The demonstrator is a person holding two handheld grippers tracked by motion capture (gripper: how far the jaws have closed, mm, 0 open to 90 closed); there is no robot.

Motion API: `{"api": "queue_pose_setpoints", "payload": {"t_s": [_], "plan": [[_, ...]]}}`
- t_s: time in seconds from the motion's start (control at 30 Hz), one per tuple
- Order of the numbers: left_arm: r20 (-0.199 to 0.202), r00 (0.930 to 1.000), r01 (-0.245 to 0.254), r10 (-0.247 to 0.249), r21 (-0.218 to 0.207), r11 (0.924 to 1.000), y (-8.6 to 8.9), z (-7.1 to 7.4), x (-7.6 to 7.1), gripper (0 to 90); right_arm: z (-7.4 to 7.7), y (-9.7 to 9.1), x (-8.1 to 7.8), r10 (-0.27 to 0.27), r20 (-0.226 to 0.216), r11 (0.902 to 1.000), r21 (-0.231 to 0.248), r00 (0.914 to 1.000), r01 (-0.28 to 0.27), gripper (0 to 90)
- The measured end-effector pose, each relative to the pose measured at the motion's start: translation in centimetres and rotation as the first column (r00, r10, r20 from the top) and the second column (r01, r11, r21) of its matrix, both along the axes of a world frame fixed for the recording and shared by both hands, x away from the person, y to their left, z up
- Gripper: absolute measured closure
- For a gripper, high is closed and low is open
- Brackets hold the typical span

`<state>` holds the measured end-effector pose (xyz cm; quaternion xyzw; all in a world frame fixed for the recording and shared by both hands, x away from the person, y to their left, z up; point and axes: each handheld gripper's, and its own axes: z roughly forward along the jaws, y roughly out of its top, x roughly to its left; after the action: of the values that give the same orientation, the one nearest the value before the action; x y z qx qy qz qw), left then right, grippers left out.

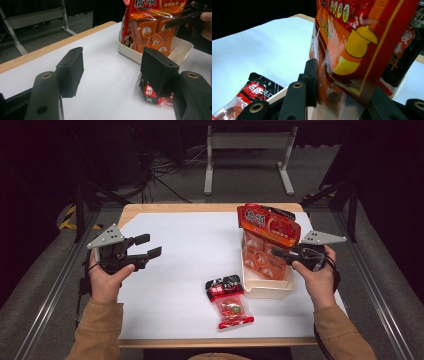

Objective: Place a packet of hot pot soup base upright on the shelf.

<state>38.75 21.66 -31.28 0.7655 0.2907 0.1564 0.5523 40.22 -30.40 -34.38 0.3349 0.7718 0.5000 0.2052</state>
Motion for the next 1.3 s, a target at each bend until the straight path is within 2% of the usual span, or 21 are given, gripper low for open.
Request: {"api": "queue_pose_setpoints", "payload": {"t_s": [0.23,0.33,0.6,0.67,0.7,0.77,0.87,0.97,1.1,1.23,1.3], "plan": [[-0.015,0.9997,0.018,-0.018,0.016,0.9997,-0.6,-0.3,0.3,34.6,-1.1,-0.6,-0.3,-0.017,0.001,0.9995,0.026,0.9998,0.017,69.9],[-0.031,0.9992,0.025,-0.025,0.026,0.9993,-1.1,-0.6,0.6,33.5,-1.6,-1.2,-0.5,-0.032,-0.014,0.9986,0.042,0.9994,0.033,69.9],[-0.057,0.9969,0.055,-0.054,0.028,0.9981,-1.9,-1.3,1.2,31.8,-1.8,-1.6,-0.6,-0.036,-0.021,0.9974,0.062,0.9991,0.037,69.2],[-0.056,0.9966,0.063,-0.061,0.021,0.9978,-2.1,-1.5,1.4,30.9,-1.6,-1.6,-0.6,-0.034,-0.022,0.9966,0.074,0.9992,0.035,63.4],[-0.07,0.9957,0.061,-0.06,0.012,0.998,-2.2,-1.6,1.4,30.4,-1.5,-1.7,-0.6,-0.034,-0.024,0.9954,0.088,0.9991,0.036,59.5],[-0.074,0.9949,0.07,-0.068,0.022,0.9973,-2.5,-2.0,1.5,29.6,-1.1,-2.0,-0.8,-0.039,-0.019,0.9924,0.116,0.999,0.041,54.2],[-0.092,0.9927,0.082,-0.078,0.033,0.9961,-3.1,-2.5,1.6,29.6,-0.5,-2.4,-1.2,-0.045,-0.01,0.9936,0.103,0.9989,0.046,44.4],[-0.094,0.9918,0.091,-0.086,0.045,0.9948,-3.5,-2.8,1.7,30.0,-0.4,-2.6,-1.3,-0.052,-0.01,0.9948,0.087,0.9986,0.053,41.6],[-0.098,0.9893,0.115,-0.108,0.063,0.9914,-4.1,-3.1,1.7,30.3,-0.1,-3.4,-1.7,-0.059,-0.011,0.9942,0.089,0.9982,0.06,38.1],[-0.103,0.9875,0.126,-0.119,0.063,0.99,-4.6,-3.2,1.6,29.6,0.4,-3.9,-2.3,-0.062,-0.017,0.9962,0.06,0.9979,0.063,32.6],[-0.102,0.9863,0.137,-0.13,0.064,0.9885,-4.7,-3.3,1.7,29.6,0.6,-4.1,-2.7,-0.069,-0.004,0.9973,0.024,0.9976,0.069,31.1]]}}
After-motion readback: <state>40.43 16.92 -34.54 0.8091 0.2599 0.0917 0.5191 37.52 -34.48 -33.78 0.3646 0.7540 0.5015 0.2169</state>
